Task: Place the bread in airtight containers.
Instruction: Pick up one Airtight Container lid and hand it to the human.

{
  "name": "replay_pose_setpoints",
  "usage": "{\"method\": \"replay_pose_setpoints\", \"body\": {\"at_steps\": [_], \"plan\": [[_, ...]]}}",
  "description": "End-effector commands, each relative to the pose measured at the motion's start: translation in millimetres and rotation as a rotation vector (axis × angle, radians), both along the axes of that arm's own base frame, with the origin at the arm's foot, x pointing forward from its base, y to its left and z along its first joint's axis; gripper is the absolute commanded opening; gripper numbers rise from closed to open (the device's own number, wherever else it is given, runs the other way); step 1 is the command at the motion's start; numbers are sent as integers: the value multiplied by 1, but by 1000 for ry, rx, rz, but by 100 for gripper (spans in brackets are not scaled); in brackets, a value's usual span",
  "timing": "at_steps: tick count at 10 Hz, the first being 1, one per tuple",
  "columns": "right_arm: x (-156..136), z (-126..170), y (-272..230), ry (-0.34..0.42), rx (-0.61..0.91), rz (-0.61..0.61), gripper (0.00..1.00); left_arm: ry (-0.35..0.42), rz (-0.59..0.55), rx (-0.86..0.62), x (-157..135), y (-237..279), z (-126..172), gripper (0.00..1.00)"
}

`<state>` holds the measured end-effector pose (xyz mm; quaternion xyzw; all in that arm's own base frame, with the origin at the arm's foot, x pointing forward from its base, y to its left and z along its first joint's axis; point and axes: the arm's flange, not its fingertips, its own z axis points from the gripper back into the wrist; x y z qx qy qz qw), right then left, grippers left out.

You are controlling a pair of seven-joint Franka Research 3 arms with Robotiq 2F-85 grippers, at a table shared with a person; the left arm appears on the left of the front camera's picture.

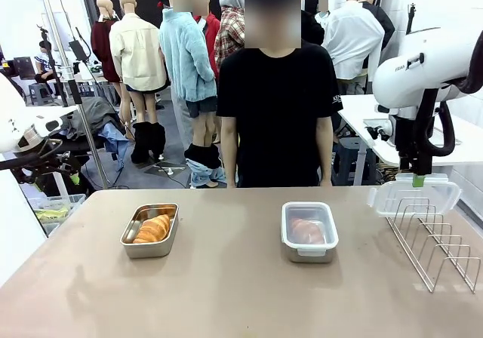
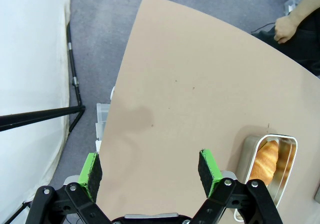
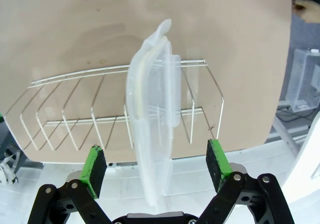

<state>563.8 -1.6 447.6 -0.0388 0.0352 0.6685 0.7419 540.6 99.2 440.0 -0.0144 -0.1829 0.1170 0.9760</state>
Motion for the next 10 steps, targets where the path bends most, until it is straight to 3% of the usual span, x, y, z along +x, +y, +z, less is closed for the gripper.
{"method": "replay_pose_setpoints", "body": {"at_steps": [1,7,10], "plan": [[11,-6,0,-36,2,-41,99,-4,0,11,-1,1,2,100],[23,-30,1,-27,35,-35,99,-4,0,11,-1,1,2,100],[24,-29,1,-35,44,-42,42,-4,0,11,-1,1,2,100]]}}
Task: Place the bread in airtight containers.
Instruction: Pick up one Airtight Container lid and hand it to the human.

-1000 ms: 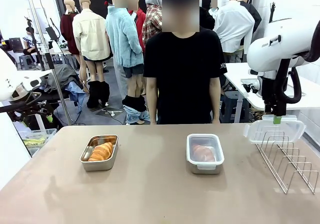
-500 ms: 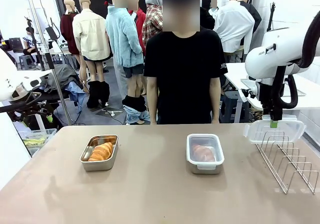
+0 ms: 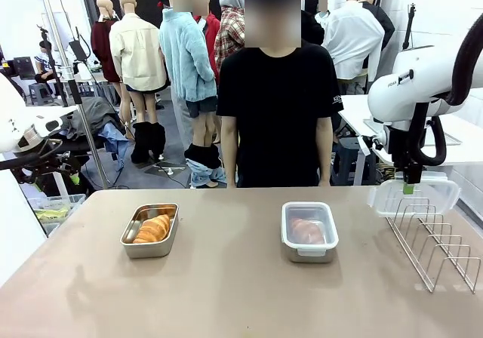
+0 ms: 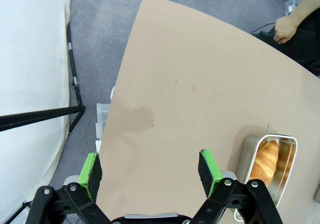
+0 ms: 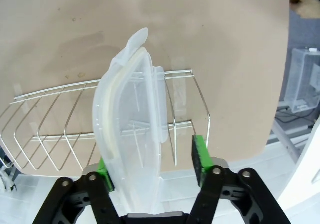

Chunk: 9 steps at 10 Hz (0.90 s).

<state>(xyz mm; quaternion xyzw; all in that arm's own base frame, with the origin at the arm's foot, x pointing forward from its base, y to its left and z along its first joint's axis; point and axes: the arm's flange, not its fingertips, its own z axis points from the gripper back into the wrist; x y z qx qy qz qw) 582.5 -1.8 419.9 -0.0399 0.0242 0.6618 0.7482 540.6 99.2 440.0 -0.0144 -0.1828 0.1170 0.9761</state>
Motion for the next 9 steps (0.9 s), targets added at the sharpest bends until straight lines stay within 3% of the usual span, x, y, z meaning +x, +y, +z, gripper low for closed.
{"method": "replay_pose_setpoints", "body": {"at_steps": [1,2,3,9], "plan": [[6,-2,1,-16,33,-27,23,-4,0,11,-1,1,2,100],[6,-2,1,-13,33,-28,4,-4,0,11,-1,1,2,100],[6,-2,1,-12,34,-29,0,-4,0,11,-1,1,2,100],[8,-3,3,-5,30,-34,0,-4,0,11,-1,1,2,100]]}}
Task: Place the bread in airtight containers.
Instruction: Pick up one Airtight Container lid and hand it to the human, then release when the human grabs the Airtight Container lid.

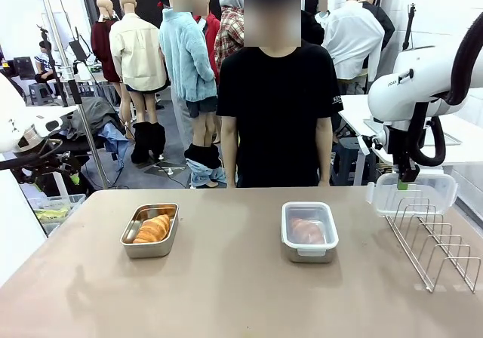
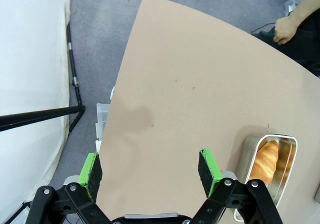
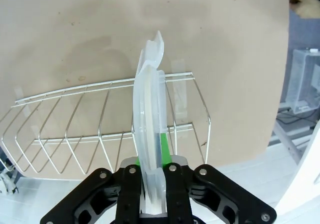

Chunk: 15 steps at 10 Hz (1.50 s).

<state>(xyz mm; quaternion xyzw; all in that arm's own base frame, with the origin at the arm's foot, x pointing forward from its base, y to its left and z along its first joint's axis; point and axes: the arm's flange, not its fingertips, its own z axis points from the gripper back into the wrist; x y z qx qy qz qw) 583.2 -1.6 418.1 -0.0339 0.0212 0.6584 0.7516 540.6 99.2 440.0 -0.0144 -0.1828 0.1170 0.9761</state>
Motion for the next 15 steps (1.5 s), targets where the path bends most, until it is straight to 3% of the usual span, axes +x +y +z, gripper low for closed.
{"method": "replay_pose_setpoints", "body": {"at_steps": [1,7,9,11,13,15], "plan": [[7,-1,3,-5,17,-30,0,-4,0,11,-1,1,2,100],[0,0,0,1,0,-1,0,-4,0,11,-1,1,2,100],[-5,47,-2,1,-2,-120,0,-4,0,11,-1,1,2,100],[6,115,2,13,157,-337,0,-4,0,11,-1,1,2,100],[31,160,24,102,269,-526,0,-4,0,11,-1,1,2,100],[65,182,35,174,411,-765,0,-4,0,11,-1,1,2,100]]}}
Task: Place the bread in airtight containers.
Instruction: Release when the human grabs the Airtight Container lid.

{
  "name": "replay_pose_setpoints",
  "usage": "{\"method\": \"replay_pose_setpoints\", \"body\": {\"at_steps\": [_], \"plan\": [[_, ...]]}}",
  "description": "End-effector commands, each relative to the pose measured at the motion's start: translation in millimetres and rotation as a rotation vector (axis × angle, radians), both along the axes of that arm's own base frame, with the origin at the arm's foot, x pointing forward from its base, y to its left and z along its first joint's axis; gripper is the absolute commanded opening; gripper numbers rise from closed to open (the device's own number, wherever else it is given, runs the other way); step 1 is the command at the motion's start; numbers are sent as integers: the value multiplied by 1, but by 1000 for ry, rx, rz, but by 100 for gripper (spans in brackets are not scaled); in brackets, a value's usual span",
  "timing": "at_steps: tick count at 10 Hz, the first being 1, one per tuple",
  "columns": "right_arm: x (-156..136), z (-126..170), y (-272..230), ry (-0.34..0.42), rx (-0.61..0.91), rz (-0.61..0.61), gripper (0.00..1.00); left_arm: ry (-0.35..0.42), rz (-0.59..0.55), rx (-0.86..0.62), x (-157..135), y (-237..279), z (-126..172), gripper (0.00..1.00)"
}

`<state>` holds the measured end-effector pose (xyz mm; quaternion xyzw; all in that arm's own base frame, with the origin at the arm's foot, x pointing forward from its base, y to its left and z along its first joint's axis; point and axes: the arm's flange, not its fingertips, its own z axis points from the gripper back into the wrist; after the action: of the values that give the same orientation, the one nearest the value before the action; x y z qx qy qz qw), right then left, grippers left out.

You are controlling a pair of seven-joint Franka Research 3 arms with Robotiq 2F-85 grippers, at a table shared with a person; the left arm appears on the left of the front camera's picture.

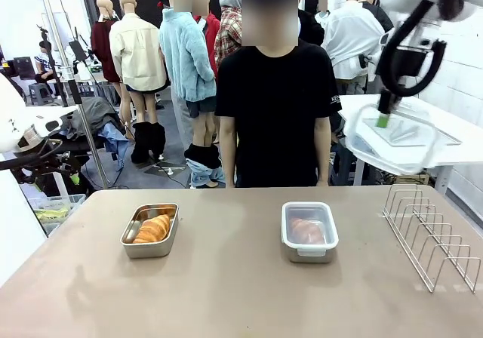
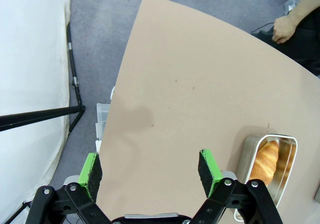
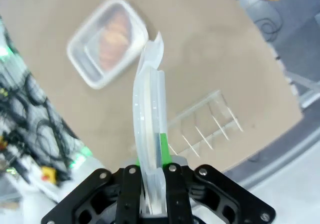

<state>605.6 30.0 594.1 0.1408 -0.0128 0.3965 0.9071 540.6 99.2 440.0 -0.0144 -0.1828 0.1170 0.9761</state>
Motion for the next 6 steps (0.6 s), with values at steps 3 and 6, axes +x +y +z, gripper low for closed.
{"method": "replay_pose_setpoints", "body": {"at_steps": [3,6], "plan": [[82,0,1,28,219,-517,0,-4,0,11,-1,1,2,100],[85,-14,5,46,131,-409,0,-4,0,11,-1,1,2,100]]}}
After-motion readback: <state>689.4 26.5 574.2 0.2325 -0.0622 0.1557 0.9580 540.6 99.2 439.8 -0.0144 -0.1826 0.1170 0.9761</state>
